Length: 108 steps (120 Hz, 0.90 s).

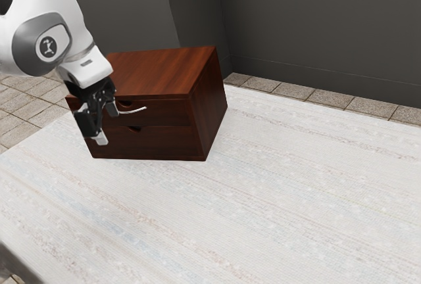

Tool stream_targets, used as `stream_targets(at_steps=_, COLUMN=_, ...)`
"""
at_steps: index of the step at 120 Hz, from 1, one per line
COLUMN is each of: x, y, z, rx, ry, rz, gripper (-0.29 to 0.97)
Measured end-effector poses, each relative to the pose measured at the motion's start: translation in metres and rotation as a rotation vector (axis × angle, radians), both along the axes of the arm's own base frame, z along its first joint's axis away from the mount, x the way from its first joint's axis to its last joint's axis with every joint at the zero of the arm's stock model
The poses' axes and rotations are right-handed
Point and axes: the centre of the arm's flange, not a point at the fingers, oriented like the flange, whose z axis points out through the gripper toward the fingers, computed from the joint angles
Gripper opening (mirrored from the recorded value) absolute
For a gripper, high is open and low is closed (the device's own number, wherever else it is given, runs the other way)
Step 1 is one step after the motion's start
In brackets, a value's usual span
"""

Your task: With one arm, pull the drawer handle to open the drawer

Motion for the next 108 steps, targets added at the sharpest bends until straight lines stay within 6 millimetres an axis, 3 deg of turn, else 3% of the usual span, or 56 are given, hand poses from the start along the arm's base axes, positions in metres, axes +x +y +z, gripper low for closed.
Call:
stream_targets(at_steps=43, x=0.019, y=0.020, z=-0.004, rx=0.061, ry=-0.101, rz=-0.090, gripper=0.68)
stream_targets(at_steps=108, x=0.037, y=0.040, z=-0.031, rx=0.097, ry=-0.138, rz=-0.129, gripper=0.68)
